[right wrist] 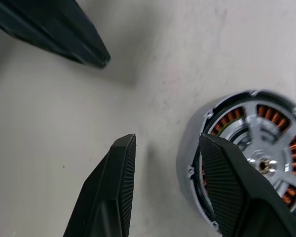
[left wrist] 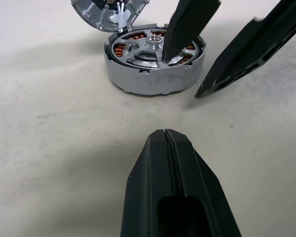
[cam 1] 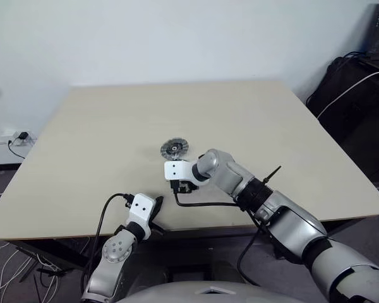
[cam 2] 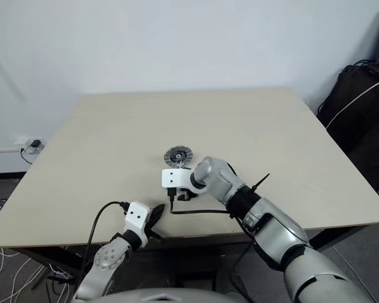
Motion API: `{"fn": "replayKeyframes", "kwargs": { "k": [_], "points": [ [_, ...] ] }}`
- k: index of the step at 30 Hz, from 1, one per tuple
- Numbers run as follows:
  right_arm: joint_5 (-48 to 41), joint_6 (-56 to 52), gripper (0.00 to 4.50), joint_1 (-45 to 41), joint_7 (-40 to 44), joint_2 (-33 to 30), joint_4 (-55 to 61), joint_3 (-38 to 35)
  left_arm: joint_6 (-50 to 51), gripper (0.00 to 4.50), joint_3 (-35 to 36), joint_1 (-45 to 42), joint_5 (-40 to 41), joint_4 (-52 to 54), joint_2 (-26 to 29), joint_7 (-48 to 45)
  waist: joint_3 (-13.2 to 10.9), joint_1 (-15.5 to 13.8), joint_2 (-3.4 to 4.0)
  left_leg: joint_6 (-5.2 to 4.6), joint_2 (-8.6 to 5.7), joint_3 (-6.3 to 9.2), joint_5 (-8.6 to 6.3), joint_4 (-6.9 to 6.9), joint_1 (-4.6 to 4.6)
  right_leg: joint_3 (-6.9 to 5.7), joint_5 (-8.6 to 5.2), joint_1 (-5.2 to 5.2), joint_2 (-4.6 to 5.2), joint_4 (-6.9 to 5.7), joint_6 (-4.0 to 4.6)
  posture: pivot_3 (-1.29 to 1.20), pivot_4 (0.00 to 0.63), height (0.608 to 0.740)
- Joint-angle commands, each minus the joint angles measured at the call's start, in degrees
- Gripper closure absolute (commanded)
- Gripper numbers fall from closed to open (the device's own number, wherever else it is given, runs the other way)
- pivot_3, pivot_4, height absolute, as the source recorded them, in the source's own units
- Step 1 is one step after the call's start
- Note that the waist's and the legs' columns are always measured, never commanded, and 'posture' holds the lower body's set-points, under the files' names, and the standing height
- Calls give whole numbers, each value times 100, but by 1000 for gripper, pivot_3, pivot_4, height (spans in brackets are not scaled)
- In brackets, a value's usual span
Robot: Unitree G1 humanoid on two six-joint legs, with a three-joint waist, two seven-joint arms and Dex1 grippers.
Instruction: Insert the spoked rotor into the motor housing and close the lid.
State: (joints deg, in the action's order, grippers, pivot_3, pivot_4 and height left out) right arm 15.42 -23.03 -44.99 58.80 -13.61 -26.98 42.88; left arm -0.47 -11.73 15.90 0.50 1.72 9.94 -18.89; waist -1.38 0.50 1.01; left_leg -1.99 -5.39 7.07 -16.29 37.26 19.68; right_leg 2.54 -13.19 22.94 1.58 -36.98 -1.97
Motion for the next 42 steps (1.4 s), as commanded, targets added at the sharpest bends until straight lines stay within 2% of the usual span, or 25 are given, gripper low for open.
{"fn": "replayKeyframes", "kwargs": {
  "k": [1,9,26,31,33,42],
  "points": [
    [80,137,2333,-219,21,25,-70,-167,-152,4500,30,-15,72,63,-42,-12,0,2,0,0,0,0,0,0,0,0,0,0,0,0,0,0,0,740],
    [148,164,2333,-224,63,-55,-216,-266,-169,4500,22,-8,93,42,-58,-45,0,3,0,0,0,0,0,0,0,0,0,0,0,0,0,0,0,740],
    [801,419,2333,-190,19,0,-684,-5,-251,4500,19,5,107,8,-135,18,11,2,0,5,0,0,3,2,-11,-1,0,-9,0,-6,0,0,0,740],
    [863,447,3909,-194,-23,28,-729,-57,-266,4500,31,-6,122,1,-172,31,22,-8,2,7,-1,3,5,4,-13,-4,1,-12,0,-10,1,0,0,740],
    [891,450,4411,-185,-27,31,-727,-80,-268,4500,35,-9,123,3,-184,30,25,-3,-2,7,0,5,5,3,-13,-5,1,-12,-1,-9,1,0,0,740],
    [897,355,4418,-109,-123,19,-679,-192,-257,4500,38,-39,129,-15,-215,6,26,-3,-2,15,-1,8,11,5,-13,-8,3,-12,0,-13,3,0,0,740]
  ]
}}
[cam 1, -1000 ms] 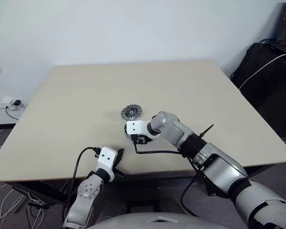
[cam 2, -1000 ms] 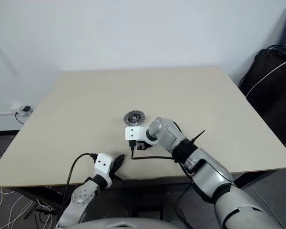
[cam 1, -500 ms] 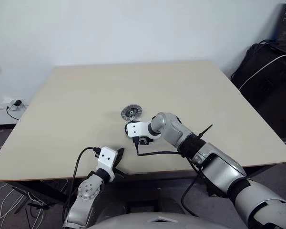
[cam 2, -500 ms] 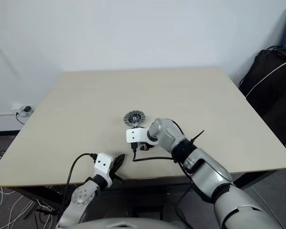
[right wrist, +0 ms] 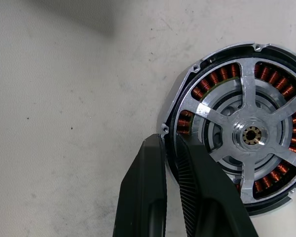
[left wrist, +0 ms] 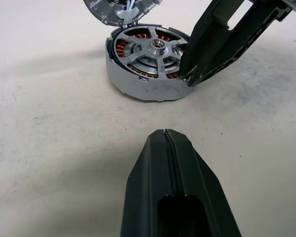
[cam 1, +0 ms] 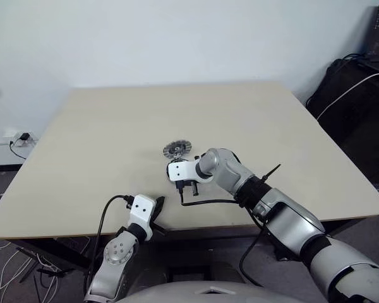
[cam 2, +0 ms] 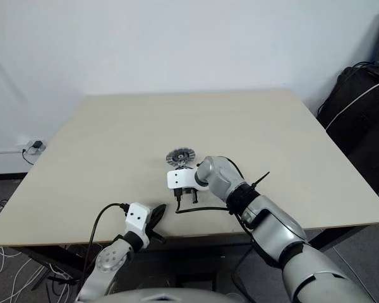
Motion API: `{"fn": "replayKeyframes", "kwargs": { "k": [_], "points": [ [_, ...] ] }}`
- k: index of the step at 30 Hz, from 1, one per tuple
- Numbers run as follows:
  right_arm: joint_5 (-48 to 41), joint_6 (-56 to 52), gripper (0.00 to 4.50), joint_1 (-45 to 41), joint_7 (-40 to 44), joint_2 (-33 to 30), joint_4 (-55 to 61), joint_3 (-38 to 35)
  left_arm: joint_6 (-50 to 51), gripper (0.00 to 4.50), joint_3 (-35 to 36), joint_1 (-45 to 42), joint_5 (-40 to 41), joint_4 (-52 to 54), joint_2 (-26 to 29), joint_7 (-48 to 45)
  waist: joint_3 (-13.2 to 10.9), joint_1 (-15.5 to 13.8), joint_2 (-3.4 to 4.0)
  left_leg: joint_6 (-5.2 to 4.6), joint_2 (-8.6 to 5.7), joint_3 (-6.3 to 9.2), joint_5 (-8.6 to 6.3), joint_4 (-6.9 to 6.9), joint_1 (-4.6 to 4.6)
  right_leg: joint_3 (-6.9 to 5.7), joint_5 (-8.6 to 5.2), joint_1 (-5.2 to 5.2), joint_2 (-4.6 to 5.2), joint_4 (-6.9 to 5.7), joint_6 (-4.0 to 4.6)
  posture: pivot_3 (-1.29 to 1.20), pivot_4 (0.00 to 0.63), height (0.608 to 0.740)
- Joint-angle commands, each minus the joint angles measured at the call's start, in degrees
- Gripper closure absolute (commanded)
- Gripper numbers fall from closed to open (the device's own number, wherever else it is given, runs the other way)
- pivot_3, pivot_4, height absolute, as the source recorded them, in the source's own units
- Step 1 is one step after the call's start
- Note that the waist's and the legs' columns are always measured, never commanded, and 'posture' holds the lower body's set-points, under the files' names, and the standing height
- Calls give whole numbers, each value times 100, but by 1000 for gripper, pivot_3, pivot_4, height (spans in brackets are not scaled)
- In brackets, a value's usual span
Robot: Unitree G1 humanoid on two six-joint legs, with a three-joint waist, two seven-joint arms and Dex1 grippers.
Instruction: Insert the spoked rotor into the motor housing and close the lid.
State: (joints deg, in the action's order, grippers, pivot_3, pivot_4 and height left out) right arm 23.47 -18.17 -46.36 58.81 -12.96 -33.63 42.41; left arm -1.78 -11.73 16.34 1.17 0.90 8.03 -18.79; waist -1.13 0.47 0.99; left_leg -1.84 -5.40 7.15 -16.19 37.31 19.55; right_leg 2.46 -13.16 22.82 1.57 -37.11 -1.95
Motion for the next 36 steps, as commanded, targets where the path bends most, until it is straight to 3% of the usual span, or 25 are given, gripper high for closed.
{"fn": "replayKeyframes", "kwargs": {
  "k": [1,12,22,30,36],
  "points": [
    [71,-157,4418,49,-146,-47,6,-181,-124,4500,36,-85,62,66,-25,-7,0,0,0,0,0,1,0,0,0,-1,0,0,0,0,0,0,0,740],
    [-423,-1419,4418,982,-236,-570,2159,-1105,-109,4500,-12,-89,77,28,-53,-45,-1,-125,-3,-8,-2,9,-5,0,23,-3,0,12,3,12,2,0,0,740],
    [-997,-4160,4418,2284,-443,-981,5256,-2033,-63,4500,-55,-103,102,-11,-66,-124,-6,-179,-12,-10,0,8,-5,16,102,8,1,69,6,6,3,0,0,740],
    [-1730,-6781,4418,2803,-1266,-330,6592,-2963,-64,4500,-79,-141,110,-128,-76,-230,-11,-211,-18,-2,0,12,-17,43,109,2,5,74,8,7,-9,0,0,740],
    [-2030,-7424,4418,2826,-2106,348,6596,-3480,-65,4500,-120,-248,96,-239,-82,-325,-12,-206,-18,4,-1,10,-17,58,107,-1,8,73,8,8,-40,0,0,740]
  ]
}}
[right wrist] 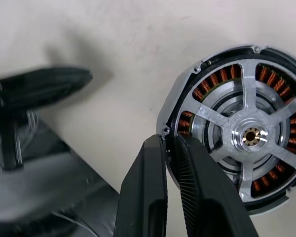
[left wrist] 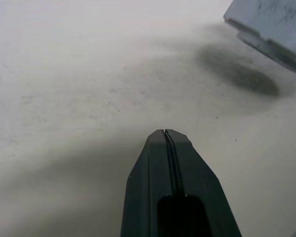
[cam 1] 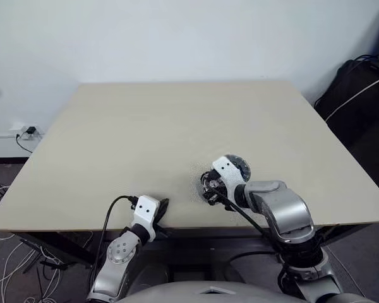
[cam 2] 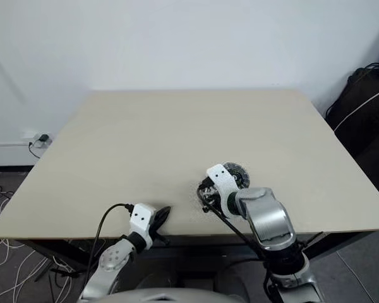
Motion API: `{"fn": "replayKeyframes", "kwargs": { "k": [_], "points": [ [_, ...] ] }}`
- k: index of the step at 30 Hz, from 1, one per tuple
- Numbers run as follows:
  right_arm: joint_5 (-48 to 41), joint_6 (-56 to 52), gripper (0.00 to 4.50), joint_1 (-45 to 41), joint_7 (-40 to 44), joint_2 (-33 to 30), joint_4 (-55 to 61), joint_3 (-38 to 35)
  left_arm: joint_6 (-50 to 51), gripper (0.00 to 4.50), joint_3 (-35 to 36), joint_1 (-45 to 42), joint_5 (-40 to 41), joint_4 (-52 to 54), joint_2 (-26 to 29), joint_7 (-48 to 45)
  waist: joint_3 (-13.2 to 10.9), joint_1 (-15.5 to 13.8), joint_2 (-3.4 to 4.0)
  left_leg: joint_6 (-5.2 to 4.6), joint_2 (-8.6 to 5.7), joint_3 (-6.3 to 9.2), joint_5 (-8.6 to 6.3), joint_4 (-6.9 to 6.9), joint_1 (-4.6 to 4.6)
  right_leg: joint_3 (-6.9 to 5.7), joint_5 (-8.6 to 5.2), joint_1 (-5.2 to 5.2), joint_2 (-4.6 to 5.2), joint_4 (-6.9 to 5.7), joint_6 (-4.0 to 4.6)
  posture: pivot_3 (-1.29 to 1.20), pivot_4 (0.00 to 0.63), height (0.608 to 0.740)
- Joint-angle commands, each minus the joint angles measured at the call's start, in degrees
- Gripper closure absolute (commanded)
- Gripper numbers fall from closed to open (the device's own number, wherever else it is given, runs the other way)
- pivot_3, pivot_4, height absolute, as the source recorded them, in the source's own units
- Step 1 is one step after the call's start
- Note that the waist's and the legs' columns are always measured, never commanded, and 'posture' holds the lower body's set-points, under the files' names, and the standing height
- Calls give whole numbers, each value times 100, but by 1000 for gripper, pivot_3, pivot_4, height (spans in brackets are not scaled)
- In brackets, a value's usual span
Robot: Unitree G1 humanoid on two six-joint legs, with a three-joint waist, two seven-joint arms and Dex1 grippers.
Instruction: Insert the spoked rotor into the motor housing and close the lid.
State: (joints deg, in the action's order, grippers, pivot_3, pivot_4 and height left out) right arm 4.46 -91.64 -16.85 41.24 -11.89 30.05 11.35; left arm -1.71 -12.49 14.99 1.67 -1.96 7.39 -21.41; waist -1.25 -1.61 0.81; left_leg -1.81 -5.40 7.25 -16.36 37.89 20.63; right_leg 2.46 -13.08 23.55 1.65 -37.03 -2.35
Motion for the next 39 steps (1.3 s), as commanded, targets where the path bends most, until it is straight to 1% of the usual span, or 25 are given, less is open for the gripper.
{"fn": "replayKeyframes", "kwargs": {
  "k": [1,4,6,16,20,27,28,31,33,35,37,39],
  "points": [
    [-182,-85,4418,-123,-475,364,155,-458,-70,4500,-42,-129,48,42,-16,-67,0,6,0,0,0,-1,0,0,0,0,1,0,0,0,-1,0,0,740],
    [-362,-86,4418,-182,-786,804,-126,-788,-76,4500,-35,-158,54,19,-6,-80,1,36,1,2,0,-2,2,-1,0,2,5,1,-1,0,2,0,0,740],
    [-427,-86,4418,-286,-1026,1101,-402,-1030,-94,4500,-29,-163,54,-6,-5,-86,1,58,3,3,0,-2,2,-2,-1,2,15,2,-3,-1,19,0,0,740],
    [-659,-86,4418,-833,-2100,2056,-1575,-1662,-159,4500,56,-119,62,-38,15,-86,5,103,11,7,0,-7,6,-6,-4,0,19,8,-7,-6,26,0,0,740],
    [-713,-37,4419,-1035,-2376,2226,-1965,-1747,-178,4500,67,-99,51,-38,9,-78,8,143,15,9,0,-8,7,-6,-6,0,21,8,-8,-8,28,0,0,740],
    [-876,771,4419,-1065,-2803,2398,-2995,-1525,-199,4500,75,-81,35,-32,7,-72,50,237,32,9,0,-9,8,-7,-28,-1,19,-15,-8,-9,23,0,0,740],
    [-914,860,4419,-1067,-2845,2403,-3092,-1503,-198,4500,75,-80,35,-29,9,-72,53,242,32,9,0,-11,8,-9,-40,0,9,-26,-8,-9,6,0,0,740],
    [-1075,1167,4419,-1109,-2941,2489,-3405,-1502,-178,4500,73,-75,38,-1,11,-75,50,258,34,9,2,-11,7,-17,-105,-1,1,-98,-6,-4,-1,0,0,740],
    [-1195,1419,4419,-1154,-3067,2608,-3554,-1643,-153,4500,68,-70,38,29,13,-78,50,285,33,8,3,-10,7,-16,-114,-1,-12,-111,-4,-1,17,0,0,740],
    [-1349,1641,4419,-1196,-3210,2710,-3638,-1796,-133,4500,64,-68,37,49,19,-82,49,306,32,7,2,-12,8,-15,-115,-2,-6,-113,0,0,8,0,0,740],
    [-1531,1861,3687,-1256,-3391,2836,-3697,-1975,-98,4500,57,-69,33,93,26,-84,47,306,32,6,2,-12,10,-13,-116,-1,-1,-113,2,0,-2,0,0,740],
    [-1717,1932,3072,-1304,-3507,2881,-3726,-2030,-54,4500,54,-67,34,158,35,-84,31,300,52,5,1,-11,17,-10,-112,-3,3,-111,3,0,-7,0,0,740]
  ]
}}
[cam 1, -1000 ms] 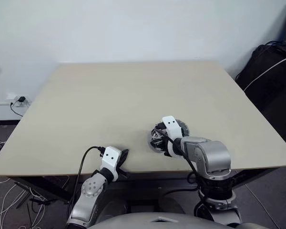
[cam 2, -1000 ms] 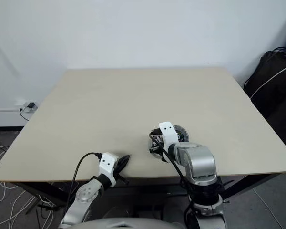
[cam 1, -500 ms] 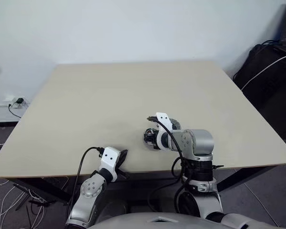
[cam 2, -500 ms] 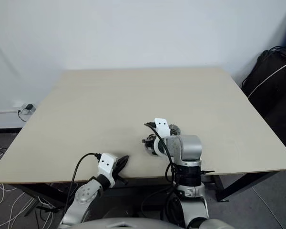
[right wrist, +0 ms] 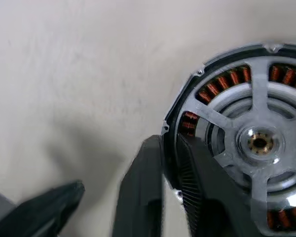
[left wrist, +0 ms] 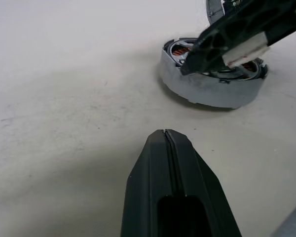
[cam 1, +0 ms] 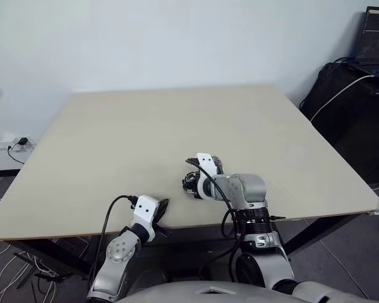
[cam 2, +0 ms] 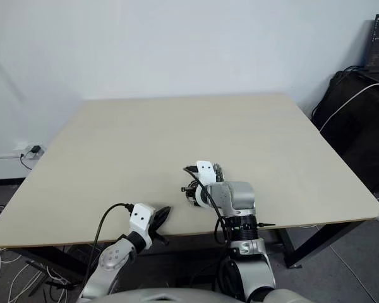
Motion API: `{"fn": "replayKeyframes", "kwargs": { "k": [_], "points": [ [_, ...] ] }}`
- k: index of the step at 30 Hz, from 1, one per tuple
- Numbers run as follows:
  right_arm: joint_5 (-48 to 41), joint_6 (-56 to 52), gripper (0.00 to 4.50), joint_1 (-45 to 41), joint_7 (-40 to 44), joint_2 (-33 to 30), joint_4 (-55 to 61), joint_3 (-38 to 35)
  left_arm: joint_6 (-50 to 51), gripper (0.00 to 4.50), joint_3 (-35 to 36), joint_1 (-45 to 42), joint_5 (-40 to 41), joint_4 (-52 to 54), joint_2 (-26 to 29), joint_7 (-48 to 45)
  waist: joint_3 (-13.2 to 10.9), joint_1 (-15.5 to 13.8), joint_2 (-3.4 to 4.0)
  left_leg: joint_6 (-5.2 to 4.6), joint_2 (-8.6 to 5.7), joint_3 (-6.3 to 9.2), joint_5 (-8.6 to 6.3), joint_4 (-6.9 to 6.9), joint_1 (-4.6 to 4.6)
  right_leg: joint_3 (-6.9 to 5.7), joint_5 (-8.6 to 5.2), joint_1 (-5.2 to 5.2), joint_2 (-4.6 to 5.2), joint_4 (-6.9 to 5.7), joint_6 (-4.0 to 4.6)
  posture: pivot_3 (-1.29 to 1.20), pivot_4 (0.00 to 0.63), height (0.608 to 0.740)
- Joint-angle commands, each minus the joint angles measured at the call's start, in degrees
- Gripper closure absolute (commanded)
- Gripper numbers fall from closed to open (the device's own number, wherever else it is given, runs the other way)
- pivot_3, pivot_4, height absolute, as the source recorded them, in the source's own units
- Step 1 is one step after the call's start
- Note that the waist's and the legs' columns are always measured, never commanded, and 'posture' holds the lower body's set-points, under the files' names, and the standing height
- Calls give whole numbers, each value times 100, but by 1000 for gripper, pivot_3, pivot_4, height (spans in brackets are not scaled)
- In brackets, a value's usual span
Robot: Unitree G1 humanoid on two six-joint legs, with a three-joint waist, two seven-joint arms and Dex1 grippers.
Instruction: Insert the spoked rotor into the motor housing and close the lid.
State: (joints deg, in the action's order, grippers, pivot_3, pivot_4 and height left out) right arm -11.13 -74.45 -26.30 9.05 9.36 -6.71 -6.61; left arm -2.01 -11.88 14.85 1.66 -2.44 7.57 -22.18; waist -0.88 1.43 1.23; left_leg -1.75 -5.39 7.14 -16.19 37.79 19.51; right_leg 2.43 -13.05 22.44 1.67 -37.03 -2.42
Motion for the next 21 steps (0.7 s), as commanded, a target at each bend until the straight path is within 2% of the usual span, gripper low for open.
{"fn": "replayKeyframes", "kwargs": {
  "k": [1,2,8,15,21],
  "points": [
    [-266,206,2785,-372,-311,756,-39,-219,1,4500,-10,-50,36,243,21,-5,-8,-6,15,-2,-1,0,2,-1,3,0,1,3,0,1,-2,0,0,740],
    [-390,175,2454,-377,-318,764,5,-205,28,4500,-12,-45,38,283,27,-2,-8,-5,15,-2,-1,1,2,-2,6,0,4,6,0,1,-6,0,0,740],
    [-1057,-85,2454,-399,-329,785,356,-149,121,4500,-24,-27,46,404,51,-1,-12,-4,15,-26,-1,3,16,-34,27,5,5,42,0,11,-4,0,0,740],
    [-2158,-571,2454,-395,-101,831,1368,-221,233,4500,-37,-2,60,547,77,-26,-13,-7,15,-25,0,3,17,-61,68,10,0,101,4,13,9,0,0,740],
    [-2994,-160,2454,-150,330,478,2485,79,330,4500,-48,24,65,677,119,-66,-20,-2,14,-26,1,3,17,-60,76,7,-1,105,5,18,5,0,0,740]
  ]
}}
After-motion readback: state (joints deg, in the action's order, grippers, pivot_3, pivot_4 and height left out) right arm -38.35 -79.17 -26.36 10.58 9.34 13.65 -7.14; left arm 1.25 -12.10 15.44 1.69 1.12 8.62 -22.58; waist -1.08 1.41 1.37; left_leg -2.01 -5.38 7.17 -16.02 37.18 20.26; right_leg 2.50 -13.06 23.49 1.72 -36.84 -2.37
